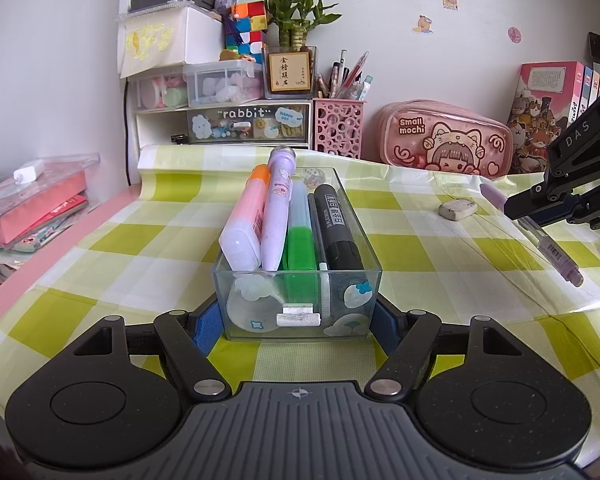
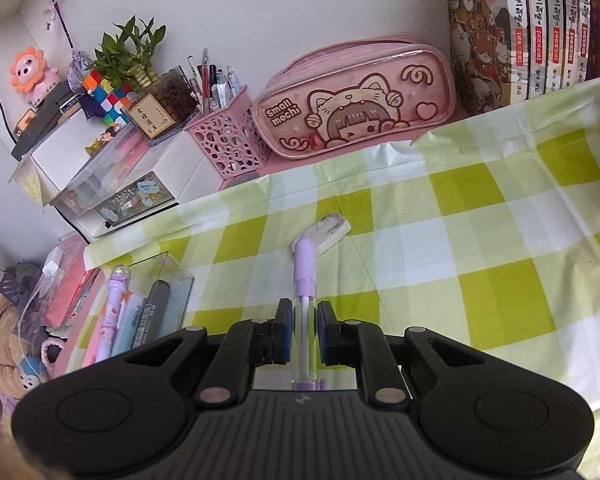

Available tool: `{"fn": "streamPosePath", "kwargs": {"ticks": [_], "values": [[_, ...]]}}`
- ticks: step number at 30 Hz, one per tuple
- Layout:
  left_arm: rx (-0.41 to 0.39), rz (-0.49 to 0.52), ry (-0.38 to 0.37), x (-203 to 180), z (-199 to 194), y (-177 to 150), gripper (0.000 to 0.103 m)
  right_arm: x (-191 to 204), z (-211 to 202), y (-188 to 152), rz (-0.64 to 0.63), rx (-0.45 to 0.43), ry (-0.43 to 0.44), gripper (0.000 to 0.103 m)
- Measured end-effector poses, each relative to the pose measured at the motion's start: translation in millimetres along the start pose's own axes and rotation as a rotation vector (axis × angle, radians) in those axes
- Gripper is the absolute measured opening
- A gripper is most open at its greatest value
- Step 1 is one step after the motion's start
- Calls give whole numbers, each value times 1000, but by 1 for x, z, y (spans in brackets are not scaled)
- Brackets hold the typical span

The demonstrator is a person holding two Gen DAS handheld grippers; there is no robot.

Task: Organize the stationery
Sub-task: 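Carry the second lavender pen into the clear box and release it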

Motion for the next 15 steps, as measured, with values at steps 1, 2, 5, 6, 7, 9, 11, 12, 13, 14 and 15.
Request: {"fn": "streamPosePath", "kwargs": {"ticks": [1, 2, 5, 6, 7, 9, 11, 12, 13, 14, 15], "values": [[0, 0, 0, 0, 0, 0, 72, 3, 1, -1, 18, 5, 17, 6], [0, 0, 1, 0, 0, 0, 72, 7, 2, -3, 32, 6, 33, 6], [-1, -1, 1, 0, 0, 0, 72, 18, 2, -7, 70, 8, 80, 6], [-1, 0, 1, 0, 0, 0, 72, 22, 3, -8, 81, 8, 97, 6], [-1, -1, 1, 1, 0, 0, 72, 26, 4, -10, 91, 8, 110, 6], [-1, -1, 2, 1, 0, 0, 72, 31, 6, -13, 105, 4, 126, 6], [-1, -1, 1, 1, 0, 0, 72, 35, 10, -17, 131, 4, 135, 6], [-2, -1, 2, 1, -1, 0, 72, 38, 12, -19, 147, 7, 141, 6], [-2, -1, 2, 1, 0, 0, 72, 40, 15, -20, 154, 9, 145, 6], [-2, -1, 2, 1, 0, 0, 72, 45, 18, -20, 154, 9, 145, 6], [-2, -1, 2, 1, -1, 0, 72, 49, 20, -19, 148, 10, 145, 6]]}}
Point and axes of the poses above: each gripper's, at about its wrist camera, not at the fingertips, and z roughly the way its jaws point, x to its left, y to its top, the point moved 10 cm from there along z, roughly the way its jaws point, and after that the axes turned 9 degrees about y, right-handed, at the moved point
